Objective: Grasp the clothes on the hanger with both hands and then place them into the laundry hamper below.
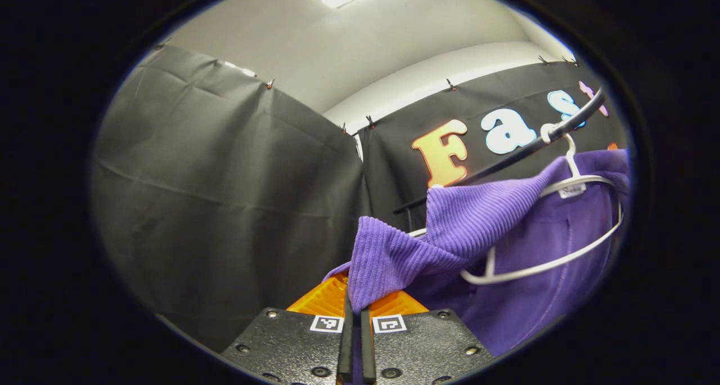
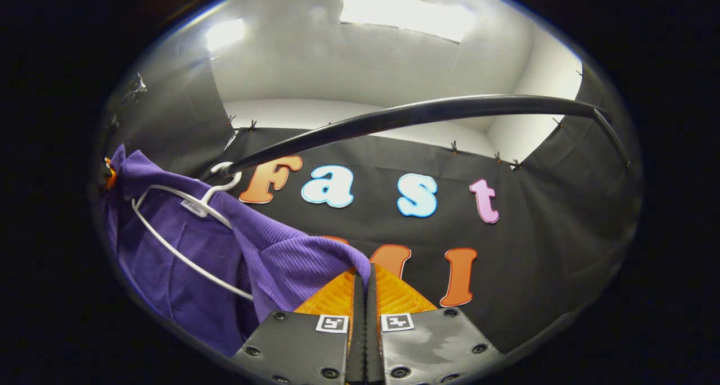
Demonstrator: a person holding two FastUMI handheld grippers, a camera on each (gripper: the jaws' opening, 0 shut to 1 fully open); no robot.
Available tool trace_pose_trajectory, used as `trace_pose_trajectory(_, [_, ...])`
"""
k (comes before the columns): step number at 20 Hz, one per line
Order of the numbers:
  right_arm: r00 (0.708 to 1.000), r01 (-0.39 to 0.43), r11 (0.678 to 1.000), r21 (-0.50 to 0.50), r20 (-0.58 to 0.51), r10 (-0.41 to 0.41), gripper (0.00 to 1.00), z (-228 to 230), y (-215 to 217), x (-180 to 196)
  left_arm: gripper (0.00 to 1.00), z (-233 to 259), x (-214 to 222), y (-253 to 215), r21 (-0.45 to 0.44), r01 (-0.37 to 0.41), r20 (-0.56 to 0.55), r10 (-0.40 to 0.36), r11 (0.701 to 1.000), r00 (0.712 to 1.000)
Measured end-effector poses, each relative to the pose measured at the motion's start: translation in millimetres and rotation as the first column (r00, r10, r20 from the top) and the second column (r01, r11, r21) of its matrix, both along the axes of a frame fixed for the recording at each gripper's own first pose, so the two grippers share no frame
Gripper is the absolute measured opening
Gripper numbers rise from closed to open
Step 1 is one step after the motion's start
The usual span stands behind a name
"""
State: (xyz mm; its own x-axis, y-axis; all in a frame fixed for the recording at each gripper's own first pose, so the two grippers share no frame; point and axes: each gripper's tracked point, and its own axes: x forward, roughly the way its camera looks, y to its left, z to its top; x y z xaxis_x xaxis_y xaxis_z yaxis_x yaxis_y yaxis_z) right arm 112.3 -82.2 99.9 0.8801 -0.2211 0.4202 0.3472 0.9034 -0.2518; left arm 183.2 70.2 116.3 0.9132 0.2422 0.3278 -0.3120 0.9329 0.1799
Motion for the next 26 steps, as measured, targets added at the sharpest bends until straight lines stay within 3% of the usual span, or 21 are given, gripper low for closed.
trace_pose_trajectory(4, [0.999,0.025,0.997,0.071,0.021,-0.026,0.08,6,-17,38,0.06,21,51,-1,-0.023,0.031,-0.035,-0.032,0.999,0.999])
trace_pose_trajectory(9, [0.997,0.053,0.994,0.095,0.057,-0.059,0.08,32,-40,79,0.04,-6,85,-24,-0.027,0.095,-0.141,-0.098,0.995,0.985])
trace_pose_trajectory(10, [0.997,0.052,0.994,0.092,0.049,-0.057,0.08,31,-44,90,0.07,-16,92,-27,-0.038,0.101,-0.166,-0.106,0.994,0.98])
trace_pose_trajectory(11, [0.99,0.052,0.996,0.075,0.124,-0.061,0.08,47,-50,104,0.07,-27,100,-31,-0.058,0.111,-0.191,-0.12,0.992,0.974])
trace_pose_trajectory(12, [0.99,0.057,0.996,0.074,0.124,-0.066,0.08,45,-50,104,0.06,-39,106,-33,-0.08,0.121,-0.222,-0.136,0.989,0.965])
trace_pose_trajectory(17, [1.0,-0.001,0.986,0.166,-0.025,0.005,0.08,-11,-60,146,0.06,-100,113,-34,-0.168,0.125,-0.314,-0.173,0.978,0.934])
trace_pose_trajectory(26, [0.981,-0.018,0.986,0.168,-0.188,0.05,0.08,-102,-70,149,0.06,-214,65,-35,-0.215,0.101,-0.435,-0.188,0.971,0.881])
